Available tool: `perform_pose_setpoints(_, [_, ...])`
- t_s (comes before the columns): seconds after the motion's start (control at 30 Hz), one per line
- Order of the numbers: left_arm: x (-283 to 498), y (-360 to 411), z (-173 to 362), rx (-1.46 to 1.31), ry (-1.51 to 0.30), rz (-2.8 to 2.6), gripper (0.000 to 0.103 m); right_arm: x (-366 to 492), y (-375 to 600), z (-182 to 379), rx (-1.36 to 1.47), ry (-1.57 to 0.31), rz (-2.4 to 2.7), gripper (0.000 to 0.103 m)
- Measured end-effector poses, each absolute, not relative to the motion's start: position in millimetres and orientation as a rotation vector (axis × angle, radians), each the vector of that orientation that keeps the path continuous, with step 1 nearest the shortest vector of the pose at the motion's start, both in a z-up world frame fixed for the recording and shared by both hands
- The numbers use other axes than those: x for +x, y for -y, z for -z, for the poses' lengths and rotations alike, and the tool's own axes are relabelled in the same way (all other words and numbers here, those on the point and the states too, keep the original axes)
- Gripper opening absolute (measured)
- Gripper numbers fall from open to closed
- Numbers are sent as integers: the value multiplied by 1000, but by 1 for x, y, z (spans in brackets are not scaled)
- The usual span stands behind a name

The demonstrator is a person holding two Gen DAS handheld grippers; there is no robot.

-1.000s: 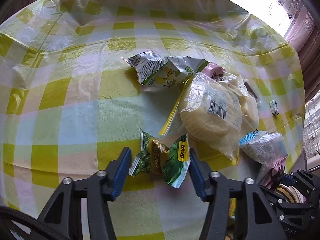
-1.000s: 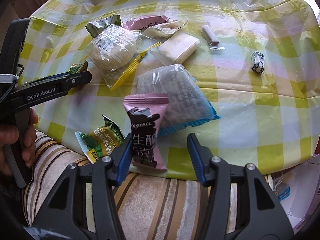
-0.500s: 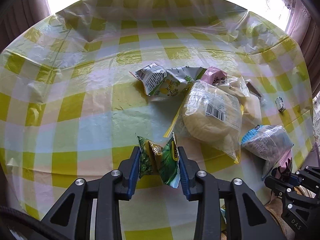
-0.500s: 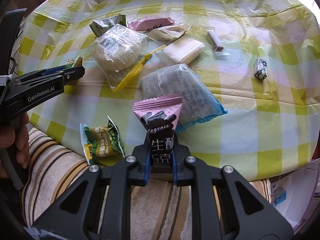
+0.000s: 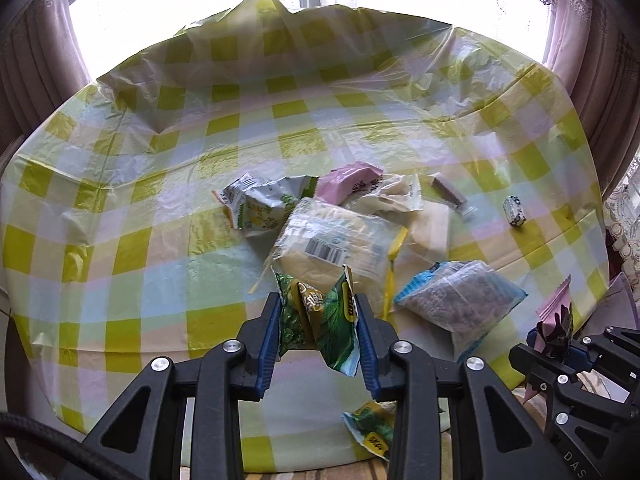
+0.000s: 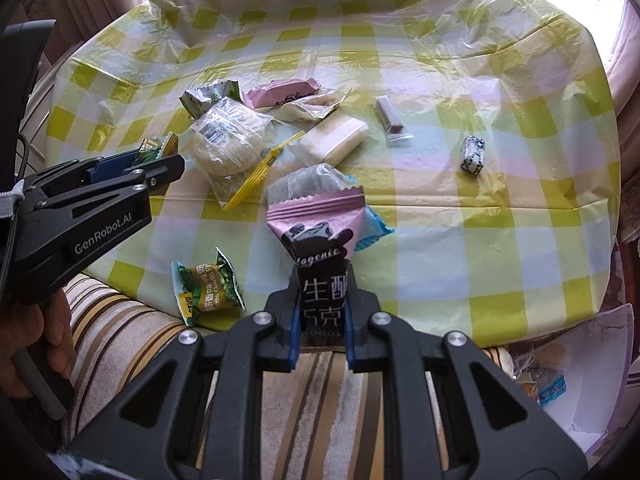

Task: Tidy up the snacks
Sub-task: 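Carry both packs to the white box and open both grippers to drop them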

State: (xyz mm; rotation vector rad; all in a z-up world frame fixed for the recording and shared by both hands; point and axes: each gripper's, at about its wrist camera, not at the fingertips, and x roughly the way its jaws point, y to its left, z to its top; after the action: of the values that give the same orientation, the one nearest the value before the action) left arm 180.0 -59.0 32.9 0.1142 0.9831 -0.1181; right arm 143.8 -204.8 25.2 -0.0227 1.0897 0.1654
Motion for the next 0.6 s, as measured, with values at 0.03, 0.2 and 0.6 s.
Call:
perform_pose_setpoints(0.03, [179,66,-36,117,-976,134,36,141,208,-28,-18,-1084,-159,19])
perform_pose_setpoints(0.2, [174,102,-47,137,-953,214,36,129,233,-39,13,-1055,-116,19])
perform_pose_setpoints(0.6, [153,180,-59,217,-926,372,36,104,303,-56,91,-1013,17,19])
